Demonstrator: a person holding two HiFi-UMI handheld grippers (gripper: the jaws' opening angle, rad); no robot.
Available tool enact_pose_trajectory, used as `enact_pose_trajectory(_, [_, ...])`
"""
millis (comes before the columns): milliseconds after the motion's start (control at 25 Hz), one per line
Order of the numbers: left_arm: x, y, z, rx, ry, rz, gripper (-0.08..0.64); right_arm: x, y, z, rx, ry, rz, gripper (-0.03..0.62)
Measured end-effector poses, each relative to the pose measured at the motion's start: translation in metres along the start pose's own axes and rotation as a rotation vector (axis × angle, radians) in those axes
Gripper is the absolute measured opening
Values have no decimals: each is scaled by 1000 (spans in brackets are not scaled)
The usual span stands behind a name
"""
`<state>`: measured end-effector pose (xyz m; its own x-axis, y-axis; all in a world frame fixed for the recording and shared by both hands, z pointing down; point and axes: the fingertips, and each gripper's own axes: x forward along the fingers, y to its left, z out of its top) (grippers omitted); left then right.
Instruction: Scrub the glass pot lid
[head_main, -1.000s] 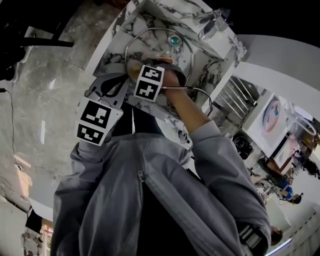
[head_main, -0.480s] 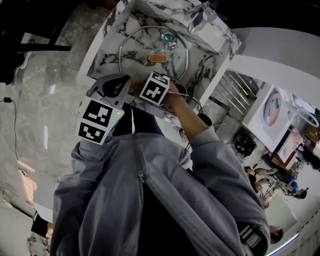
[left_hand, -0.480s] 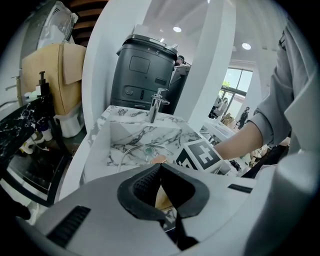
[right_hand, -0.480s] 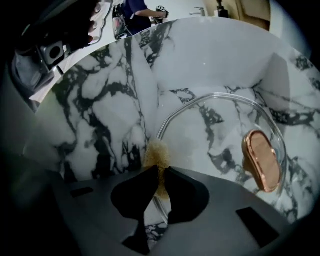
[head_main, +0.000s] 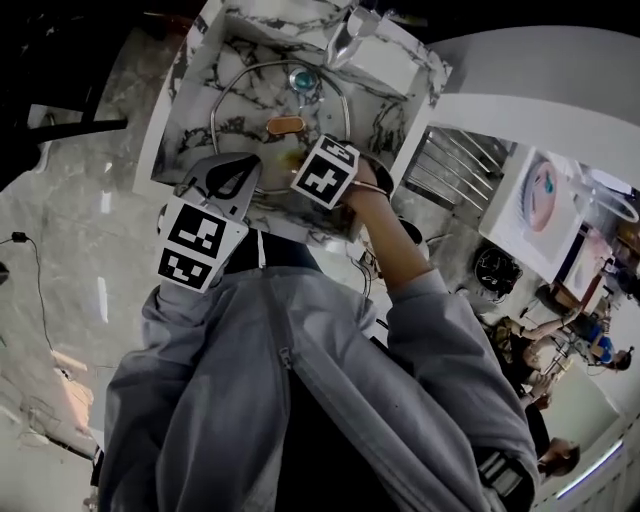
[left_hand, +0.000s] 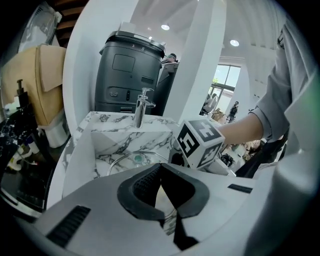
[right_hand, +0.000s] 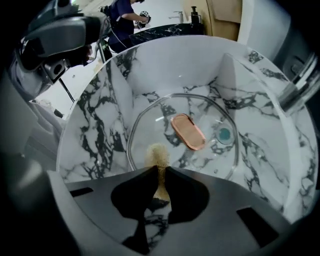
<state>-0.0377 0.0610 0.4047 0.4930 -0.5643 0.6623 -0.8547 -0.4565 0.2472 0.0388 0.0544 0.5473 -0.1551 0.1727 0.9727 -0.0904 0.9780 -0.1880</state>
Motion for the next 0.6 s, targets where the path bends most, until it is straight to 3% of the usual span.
enact_pose_trajectory(120, [10, 0, 13, 23, 0, -17, 14, -18, -34, -15, 79, 3, -65, 57])
enact_pose_trajectory(360, [33, -1, 32, 49, 4, -45, 14, -42, -104, -18, 207, -97, -194, 57])
enact_pose_trajectory(600, [49, 0, 39, 54, 13, -73, 14, -32, -167, 15, 200, -192, -300, 57])
